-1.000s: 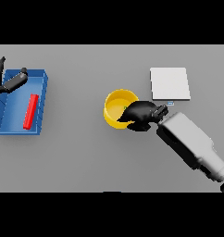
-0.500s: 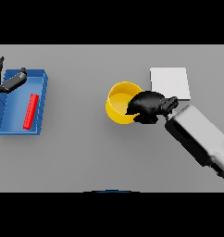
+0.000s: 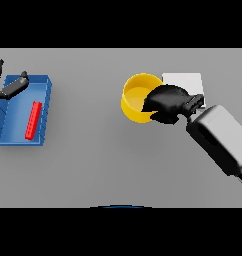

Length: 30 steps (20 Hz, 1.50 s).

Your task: Pick up the red beaker and tilt it to pour out 1 green nut into yellow bowl. Pick up the yellow bowl and place it on the metallic measuring scale.

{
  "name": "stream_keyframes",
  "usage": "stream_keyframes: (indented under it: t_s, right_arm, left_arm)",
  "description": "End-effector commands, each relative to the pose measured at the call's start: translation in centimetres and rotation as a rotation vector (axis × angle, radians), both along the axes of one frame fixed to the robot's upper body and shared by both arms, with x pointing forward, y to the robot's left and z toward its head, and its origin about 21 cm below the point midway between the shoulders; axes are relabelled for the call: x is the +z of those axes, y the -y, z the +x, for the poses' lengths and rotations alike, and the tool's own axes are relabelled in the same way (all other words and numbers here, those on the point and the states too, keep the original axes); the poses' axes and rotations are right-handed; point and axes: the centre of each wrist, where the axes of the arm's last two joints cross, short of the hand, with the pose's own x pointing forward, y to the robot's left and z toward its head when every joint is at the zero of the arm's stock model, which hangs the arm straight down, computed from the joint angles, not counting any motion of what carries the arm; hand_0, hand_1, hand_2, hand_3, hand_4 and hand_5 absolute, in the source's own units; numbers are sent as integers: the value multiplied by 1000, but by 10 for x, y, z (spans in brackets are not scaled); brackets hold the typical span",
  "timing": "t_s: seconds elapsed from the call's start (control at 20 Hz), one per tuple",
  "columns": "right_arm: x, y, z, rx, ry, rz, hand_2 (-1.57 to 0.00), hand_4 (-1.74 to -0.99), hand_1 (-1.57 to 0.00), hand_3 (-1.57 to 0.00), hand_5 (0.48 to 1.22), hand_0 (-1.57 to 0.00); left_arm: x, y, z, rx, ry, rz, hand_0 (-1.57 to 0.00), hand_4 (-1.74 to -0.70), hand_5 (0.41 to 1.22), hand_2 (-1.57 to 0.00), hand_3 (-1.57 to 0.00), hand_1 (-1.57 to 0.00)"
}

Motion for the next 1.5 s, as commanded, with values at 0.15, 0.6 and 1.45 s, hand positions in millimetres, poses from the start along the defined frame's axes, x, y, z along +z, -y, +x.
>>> stream_keyframes:
  t_s: [0.15, 0.6, 1.45]
  right_arm:
    - [14, 17, 14, -82, 78, -11, -1568, -1720, -1570, -1298, 1221, -1570]
    - [3, 77, 54, -280, 83, 4, -1571, -1720, -1571, -1181, 1221, -1571]
    - [-56, 110, 86, -448, 44, -2, -1568, -1724, -1462, -1496, 1221, -1571]
  left_arm:
    - [1, -2, -1, -2, 8, 5, 1, -808, 742, 1, 1, 1]
    - [6, 3, -7, 24, -18, 7, 1, -833, 769, 1, 1, 1]
    - [5, 3, -4, 37, -30, 13, 1, -806, 734, 1, 1, 1]
